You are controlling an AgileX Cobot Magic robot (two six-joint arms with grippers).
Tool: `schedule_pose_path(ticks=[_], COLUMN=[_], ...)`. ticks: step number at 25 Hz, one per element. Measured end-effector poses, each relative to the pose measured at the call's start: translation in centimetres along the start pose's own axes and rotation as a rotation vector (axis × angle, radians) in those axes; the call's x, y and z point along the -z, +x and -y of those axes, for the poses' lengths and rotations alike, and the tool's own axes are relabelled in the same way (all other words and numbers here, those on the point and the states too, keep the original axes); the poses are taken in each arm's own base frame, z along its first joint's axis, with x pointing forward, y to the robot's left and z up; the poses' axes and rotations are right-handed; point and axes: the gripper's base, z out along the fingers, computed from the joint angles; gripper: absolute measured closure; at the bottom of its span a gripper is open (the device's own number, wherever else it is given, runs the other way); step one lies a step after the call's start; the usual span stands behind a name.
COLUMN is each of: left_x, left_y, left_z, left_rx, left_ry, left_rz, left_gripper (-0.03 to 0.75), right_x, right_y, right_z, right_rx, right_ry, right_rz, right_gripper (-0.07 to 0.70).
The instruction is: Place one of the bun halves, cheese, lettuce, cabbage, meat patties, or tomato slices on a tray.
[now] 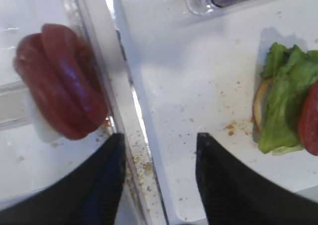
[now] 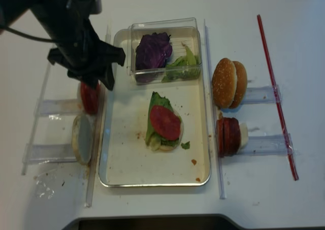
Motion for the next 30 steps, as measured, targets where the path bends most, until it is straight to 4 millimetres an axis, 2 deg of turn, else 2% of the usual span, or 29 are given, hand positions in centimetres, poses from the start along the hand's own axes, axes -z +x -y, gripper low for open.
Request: schedule_pose_path(ticks=[4,11,14,19,26,30], left_x=[1.1,3.4,4.5,4.8,5.6,6.2], left_y=[0.3,0.8,1.8,4.0,7.0,9.8], left_z=[-1.0,-4.6,-6.0,-7.8,-7.6,-7.1], left_rx=[0.010,0.104,0.141,0.184,0.179,0.175], left_ry=[-0.037,-0.078,-0.097,-0.139,-0.164,-0.172], left_rz=[0.030,0.093,0.120,0.106,0.123,0.143], left_gripper=[0.399,0.399,0.399,0.399,0.399,0.399], right_x=[0.0,0.0,0.0,0.0,0.0,0.0], right_y=[0.0,0.0,0.0,0.0,0.0,0.0], right_z=[0.0,0.0,0.0,0.0,0.0,0.0], right_rx=[0.000,0.000,0.000,0.000,-0.002,-0.002], right_ry=[0.000,0.000,0.000,0.000,0.000,0.000], right_rz=[0.000,0.000,0.000,0.000,0.000,0.000], right_gripper=[0.615,0.615,0.615,0.615,0.615,0.615])
